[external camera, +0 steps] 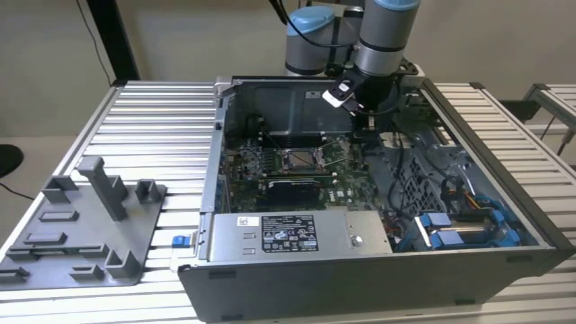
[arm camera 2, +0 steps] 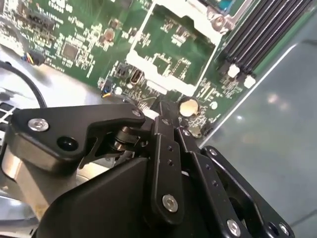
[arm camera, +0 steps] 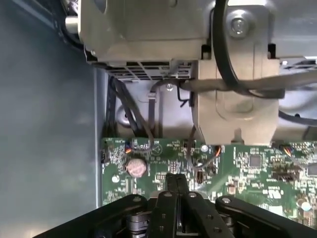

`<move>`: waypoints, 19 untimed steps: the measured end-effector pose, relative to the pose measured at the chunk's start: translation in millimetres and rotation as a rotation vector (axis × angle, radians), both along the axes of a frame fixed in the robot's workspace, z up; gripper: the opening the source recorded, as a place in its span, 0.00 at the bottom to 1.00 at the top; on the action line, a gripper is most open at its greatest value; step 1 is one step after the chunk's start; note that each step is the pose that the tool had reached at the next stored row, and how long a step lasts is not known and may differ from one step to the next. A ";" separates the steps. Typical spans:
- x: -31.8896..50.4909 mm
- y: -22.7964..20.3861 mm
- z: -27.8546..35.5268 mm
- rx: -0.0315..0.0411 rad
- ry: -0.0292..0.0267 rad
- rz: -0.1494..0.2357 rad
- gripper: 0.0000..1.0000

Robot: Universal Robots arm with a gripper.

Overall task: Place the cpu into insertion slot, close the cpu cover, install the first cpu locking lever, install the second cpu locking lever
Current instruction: 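Close the cpu cover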

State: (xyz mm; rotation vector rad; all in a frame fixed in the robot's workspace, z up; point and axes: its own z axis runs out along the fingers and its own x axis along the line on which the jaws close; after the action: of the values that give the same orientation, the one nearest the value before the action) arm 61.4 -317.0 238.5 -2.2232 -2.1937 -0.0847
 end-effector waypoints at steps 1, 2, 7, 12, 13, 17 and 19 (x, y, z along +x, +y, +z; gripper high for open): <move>2.1 0.1 -1.2 -0.0001 0.0009 0.003 0.00; 4.1 0.0 -2.7 -0.0001 0.0016 0.006 0.00; 8.4 0.1 -7.0 -0.0114 0.0148 0.035 0.00; 9.1 -0.1 -10.8 -0.0243 0.0236 0.070 0.00; 9.1 -0.2 -11.7 -0.0259 0.0248 0.077 0.00; 9.1 -0.7 -13.6 -0.0347 0.0428 0.100 0.00; 9.1 -0.7 -13.5 -0.0384 0.0512 0.107 0.00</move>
State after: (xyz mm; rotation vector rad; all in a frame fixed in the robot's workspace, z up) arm 70.5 -317.7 225.0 -2.0961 -2.3013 0.0158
